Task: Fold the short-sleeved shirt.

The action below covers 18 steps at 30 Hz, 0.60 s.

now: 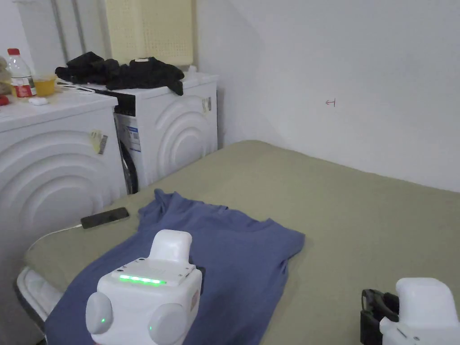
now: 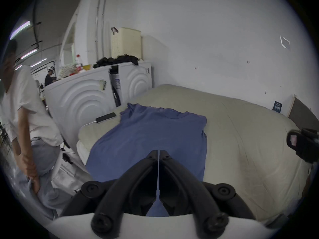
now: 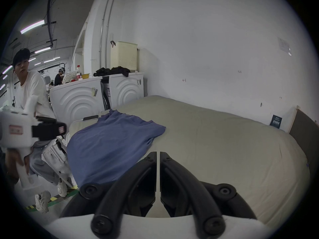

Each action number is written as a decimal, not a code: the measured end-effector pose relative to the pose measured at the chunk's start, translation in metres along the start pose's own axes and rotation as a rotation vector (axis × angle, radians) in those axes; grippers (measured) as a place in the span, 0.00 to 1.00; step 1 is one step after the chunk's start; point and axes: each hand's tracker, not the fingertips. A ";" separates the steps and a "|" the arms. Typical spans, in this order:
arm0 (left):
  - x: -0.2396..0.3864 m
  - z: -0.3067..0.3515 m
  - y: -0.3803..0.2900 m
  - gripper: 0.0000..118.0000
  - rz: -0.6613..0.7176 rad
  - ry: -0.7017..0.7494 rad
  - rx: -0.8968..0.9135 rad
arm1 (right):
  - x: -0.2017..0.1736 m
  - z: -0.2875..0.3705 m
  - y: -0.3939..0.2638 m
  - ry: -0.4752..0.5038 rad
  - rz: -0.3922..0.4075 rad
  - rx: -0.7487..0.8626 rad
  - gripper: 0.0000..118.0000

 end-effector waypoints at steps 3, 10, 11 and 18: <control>0.005 -0.068 0.028 0.01 0.000 -0.097 -0.068 | 0.015 -0.016 -0.007 -0.018 0.001 -0.037 0.05; 0.022 -0.211 0.070 0.01 -0.133 -0.181 -0.305 | 0.056 -0.038 -0.022 -0.086 -0.043 -0.105 0.06; 0.028 -0.225 0.069 0.01 -0.169 -0.214 -0.331 | 0.060 -0.040 -0.025 -0.098 -0.043 -0.111 0.06; 0.037 -0.286 0.066 0.19 -0.127 -0.202 -0.411 | 0.078 -0.051 -0.036 -0.093 -0.080 -0.150 0.06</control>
